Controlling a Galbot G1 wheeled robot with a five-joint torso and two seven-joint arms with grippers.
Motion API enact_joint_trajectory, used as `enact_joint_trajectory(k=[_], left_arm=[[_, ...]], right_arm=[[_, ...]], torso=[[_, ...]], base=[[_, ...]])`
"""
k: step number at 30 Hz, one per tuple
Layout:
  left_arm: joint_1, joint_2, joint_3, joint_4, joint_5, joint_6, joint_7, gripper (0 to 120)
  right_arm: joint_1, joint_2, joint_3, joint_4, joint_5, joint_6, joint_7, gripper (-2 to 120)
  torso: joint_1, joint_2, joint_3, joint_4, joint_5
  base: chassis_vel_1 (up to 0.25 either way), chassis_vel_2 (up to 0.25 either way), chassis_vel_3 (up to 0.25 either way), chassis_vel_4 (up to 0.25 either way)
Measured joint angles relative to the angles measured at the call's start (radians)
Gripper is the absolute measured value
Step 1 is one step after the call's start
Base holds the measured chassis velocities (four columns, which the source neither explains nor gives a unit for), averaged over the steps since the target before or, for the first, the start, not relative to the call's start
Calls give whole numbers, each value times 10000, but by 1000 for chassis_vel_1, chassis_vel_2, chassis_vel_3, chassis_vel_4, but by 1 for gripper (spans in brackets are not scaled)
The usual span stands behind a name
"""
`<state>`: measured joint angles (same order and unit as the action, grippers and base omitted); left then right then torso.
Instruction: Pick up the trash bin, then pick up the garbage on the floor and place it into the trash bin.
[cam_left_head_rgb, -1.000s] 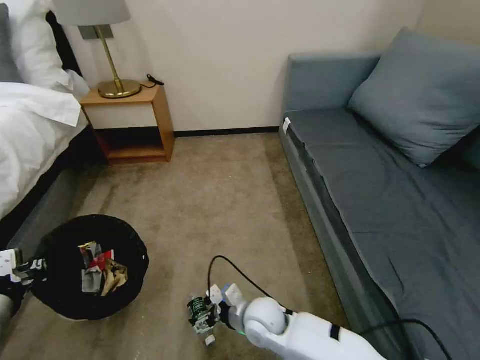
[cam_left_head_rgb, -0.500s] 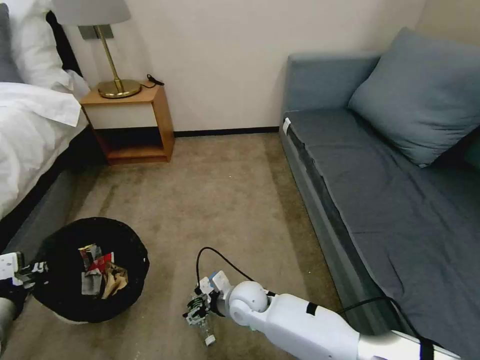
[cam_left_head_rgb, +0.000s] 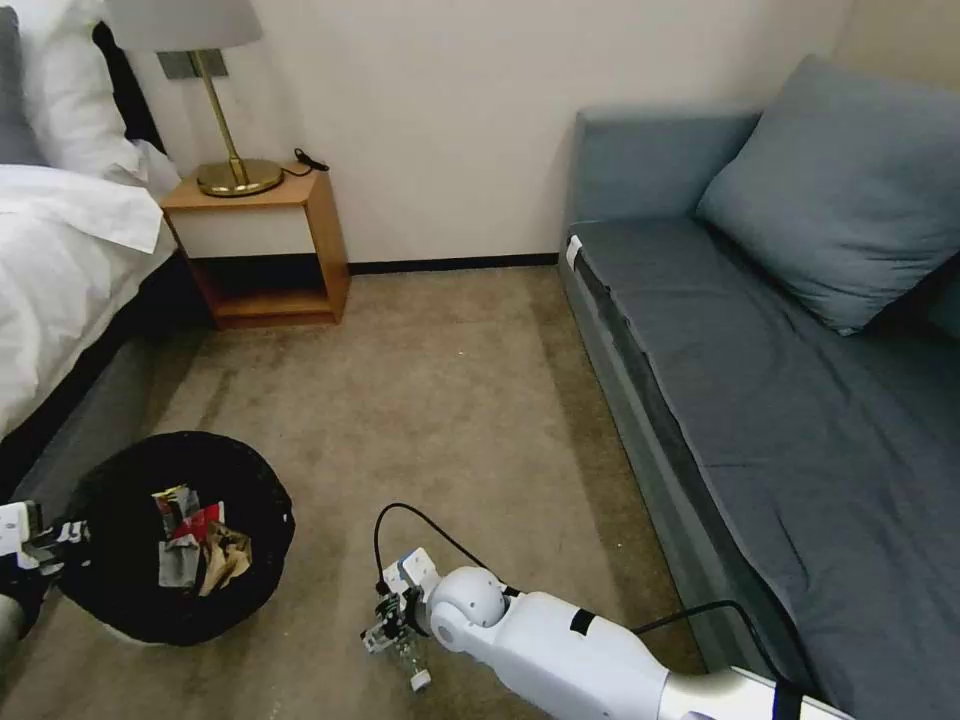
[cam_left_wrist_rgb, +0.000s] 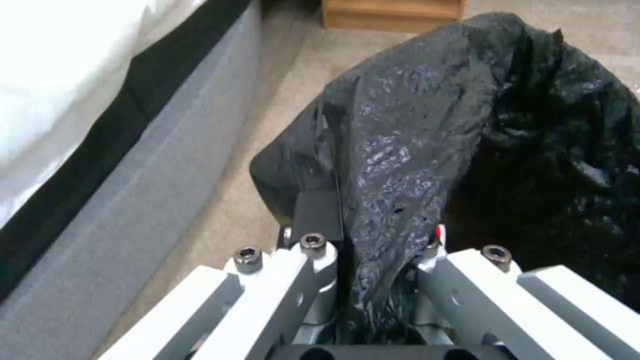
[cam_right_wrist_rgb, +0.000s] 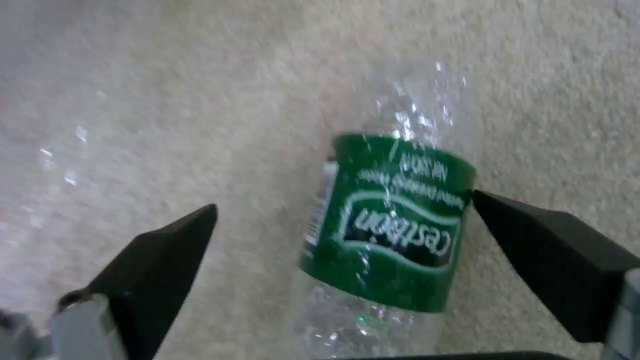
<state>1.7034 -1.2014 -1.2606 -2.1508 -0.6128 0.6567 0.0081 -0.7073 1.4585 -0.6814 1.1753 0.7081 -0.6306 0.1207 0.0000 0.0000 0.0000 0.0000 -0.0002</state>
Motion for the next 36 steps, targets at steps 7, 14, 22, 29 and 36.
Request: enact_joint_trajectory(k=[7,14,22,29,36], left_arm=[[106,-56,-31,8,-5,4,11,7],[100,-33,-52,23,-13,4,12,7],[2,-88,78,-3,-11,17,11,7],[-87,-197,126,-85,23,46,9,7],[-101,-242,232,-166,36,52,5,7]], right_arm=[[-228,34,118,-221,-378,36,-11,70],[-342,-30,177,-200,-511,102,-144,50],[-508,-218,464,147,-552,149,-106,23],[-955,-891,1565,1633,-22,408,-180,22],[-1626,-1963,2980,4555,437,770,-203,22]], torso=[[0,0,0,0,1],[0,0,0,0,0],[0,0,0,0,1],[0,0,1,-2,3],[0,0,0,-1,3]], base=[[0,0,0,0],[0,0,0,0],[0,0,0,0],[0,0,0,0],[0,0,0,0]])
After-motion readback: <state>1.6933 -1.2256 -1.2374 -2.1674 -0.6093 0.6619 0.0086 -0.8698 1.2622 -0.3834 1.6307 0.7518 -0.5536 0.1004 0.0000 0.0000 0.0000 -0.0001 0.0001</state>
